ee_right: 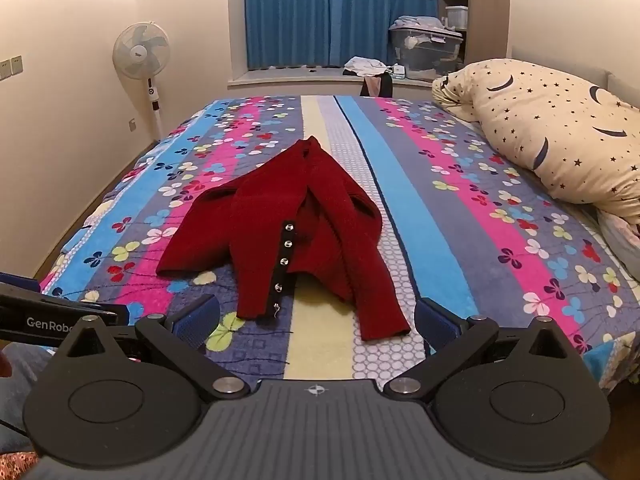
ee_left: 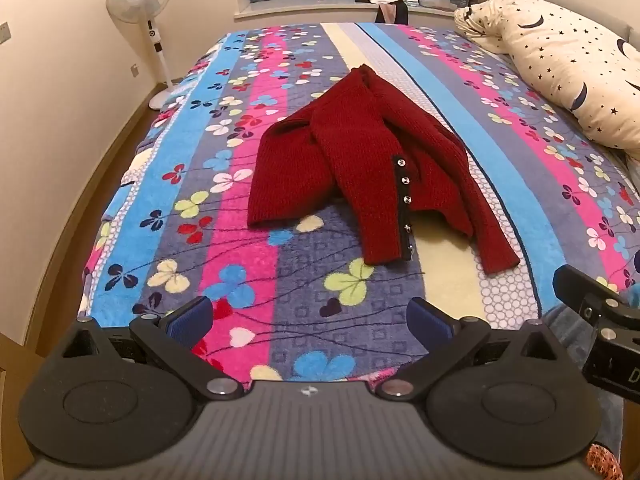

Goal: Fold small clothes

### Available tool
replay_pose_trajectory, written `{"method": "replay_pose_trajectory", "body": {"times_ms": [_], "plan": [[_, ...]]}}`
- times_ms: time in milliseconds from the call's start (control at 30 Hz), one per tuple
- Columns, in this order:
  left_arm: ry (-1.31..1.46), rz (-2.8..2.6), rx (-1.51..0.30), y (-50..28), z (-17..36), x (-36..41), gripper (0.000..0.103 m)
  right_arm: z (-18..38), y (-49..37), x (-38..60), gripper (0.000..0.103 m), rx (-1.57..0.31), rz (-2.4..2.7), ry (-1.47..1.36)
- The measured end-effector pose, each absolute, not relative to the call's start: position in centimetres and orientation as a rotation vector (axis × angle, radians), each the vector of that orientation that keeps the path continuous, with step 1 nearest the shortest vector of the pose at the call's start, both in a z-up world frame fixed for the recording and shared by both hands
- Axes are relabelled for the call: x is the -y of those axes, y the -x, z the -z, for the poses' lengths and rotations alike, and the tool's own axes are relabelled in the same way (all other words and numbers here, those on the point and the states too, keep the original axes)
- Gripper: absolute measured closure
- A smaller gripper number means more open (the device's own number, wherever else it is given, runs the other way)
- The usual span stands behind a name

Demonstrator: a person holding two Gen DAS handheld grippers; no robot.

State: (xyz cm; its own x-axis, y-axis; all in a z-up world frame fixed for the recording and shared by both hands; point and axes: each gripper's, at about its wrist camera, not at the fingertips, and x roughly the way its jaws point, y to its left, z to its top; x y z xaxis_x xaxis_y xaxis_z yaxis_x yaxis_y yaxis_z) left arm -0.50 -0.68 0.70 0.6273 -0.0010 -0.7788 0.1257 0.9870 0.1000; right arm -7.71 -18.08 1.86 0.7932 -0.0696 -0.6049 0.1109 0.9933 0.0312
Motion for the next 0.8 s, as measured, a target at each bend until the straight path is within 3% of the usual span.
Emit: {"method": "replay_pose_trajectory", "body": {"times_ms": [800], "plan": [[-0.149,0.077,-0.893,0.83,-0.9,0.84,0.0,-1.16,7.63,18.11,0.001,-0.652,0.095,-0.066]]}}
